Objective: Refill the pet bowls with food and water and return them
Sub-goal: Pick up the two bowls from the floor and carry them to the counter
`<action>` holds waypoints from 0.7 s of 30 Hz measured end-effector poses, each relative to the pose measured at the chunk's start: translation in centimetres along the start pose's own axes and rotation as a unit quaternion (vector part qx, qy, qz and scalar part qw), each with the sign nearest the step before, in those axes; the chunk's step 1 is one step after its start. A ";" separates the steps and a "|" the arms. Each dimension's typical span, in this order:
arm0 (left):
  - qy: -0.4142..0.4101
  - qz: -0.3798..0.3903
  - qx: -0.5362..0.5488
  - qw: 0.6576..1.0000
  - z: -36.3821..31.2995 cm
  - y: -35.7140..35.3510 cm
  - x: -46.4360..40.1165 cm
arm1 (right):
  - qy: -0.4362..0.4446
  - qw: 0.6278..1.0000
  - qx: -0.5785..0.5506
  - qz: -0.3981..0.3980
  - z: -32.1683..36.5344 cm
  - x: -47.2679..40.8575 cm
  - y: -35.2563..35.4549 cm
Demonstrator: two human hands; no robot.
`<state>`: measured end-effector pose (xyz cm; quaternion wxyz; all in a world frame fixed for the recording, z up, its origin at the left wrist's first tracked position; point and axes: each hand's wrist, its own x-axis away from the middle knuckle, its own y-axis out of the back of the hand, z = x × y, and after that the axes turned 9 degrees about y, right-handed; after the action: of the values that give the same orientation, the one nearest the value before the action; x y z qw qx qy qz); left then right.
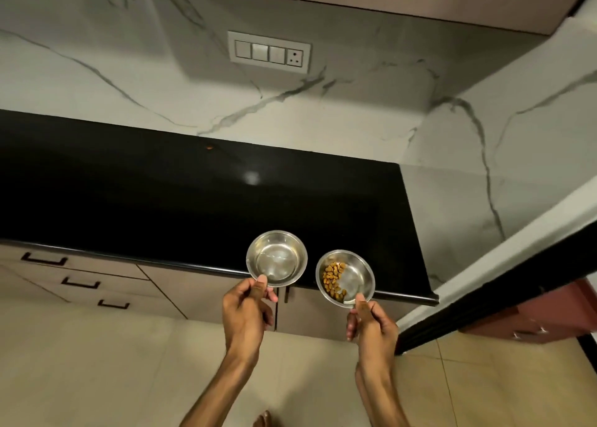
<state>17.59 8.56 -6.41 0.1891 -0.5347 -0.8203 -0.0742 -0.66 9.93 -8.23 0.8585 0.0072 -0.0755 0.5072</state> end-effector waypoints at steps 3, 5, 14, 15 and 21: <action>0.001 -0.013 0.005 1.000 -0.6 1.9 -1.8 | -0.005 1.000 0.004 0.010 -0.5 0.0 -2.8; 0.006 -0.018 0.010 1.000 -0.8 2.7 -2.8 | -0.003 1.000 0.011 0.018 -0.9 -0.1 -4.2; 0.024 -0.041 0.016 0.999 -0.9 4.2 -7.0 | -0.003 0.998 0.029 0.051 -1.6 -2.3 -8.6; 0.025 -0.042 0.015 0.999 -0.9 4.2 -7.5 | -0.005 0.998 0.031 0.052 -1.7 -2.8 -9.1; 0.021 -0.058 0.012 0.998 -1.3 3.4 -11.5 | -0.008 0.996 0.040 0.074 -2.1 -6.2 -11.8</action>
<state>25.05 -0.20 -9.99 0.2080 -0.4823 -0.8466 -0.0864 6.90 -1.00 -10.35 0.8168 0.0395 -0.0622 0.5722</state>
